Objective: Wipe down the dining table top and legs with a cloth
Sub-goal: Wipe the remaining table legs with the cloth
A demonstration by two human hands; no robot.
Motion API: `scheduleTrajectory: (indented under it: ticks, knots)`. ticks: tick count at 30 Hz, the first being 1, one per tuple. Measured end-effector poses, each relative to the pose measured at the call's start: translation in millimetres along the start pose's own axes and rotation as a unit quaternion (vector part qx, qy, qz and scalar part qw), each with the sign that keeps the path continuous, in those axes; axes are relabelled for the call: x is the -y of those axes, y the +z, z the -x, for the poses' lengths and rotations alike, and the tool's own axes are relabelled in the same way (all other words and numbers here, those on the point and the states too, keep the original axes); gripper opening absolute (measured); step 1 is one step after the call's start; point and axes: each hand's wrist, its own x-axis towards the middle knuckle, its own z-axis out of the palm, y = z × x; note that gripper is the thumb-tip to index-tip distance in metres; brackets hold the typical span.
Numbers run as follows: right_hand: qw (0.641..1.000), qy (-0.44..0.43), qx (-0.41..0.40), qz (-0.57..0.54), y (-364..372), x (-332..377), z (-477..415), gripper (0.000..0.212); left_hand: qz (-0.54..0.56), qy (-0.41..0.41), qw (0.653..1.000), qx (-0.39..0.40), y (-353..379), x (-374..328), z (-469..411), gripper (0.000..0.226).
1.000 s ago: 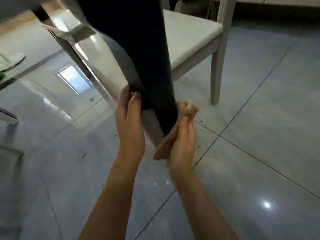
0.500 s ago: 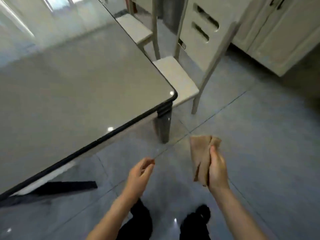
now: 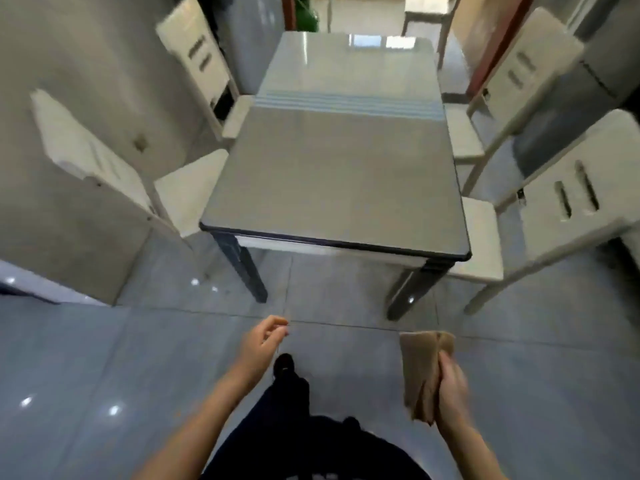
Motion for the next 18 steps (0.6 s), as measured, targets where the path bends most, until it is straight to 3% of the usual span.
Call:
scheduleTrajectory:
  ticks: [7,11,15,18]
  knots:
    - [0.991,0.001,0.109,0.072,69,-3,-12,0.033,0.064,-0.126,0.979,-0.144,-55,81,70,0.016]
    - [0.989,-0.007,0.135,0.054,131,0,-10,0.030,0.090,-0.179,0.958,-0.205,-88,120,82,0.022]
    - [0.984,-0.026,0.162,0.068,186,2,4,0.032,0.114,-0.212,0.947,-0.210,-128,141,73,0.021]
    - [0.990,-0.012,0.133,0.053,227,-14,4,0.033,0.096,-0.211,0.957,-0.175,-170,159,48,0.022]
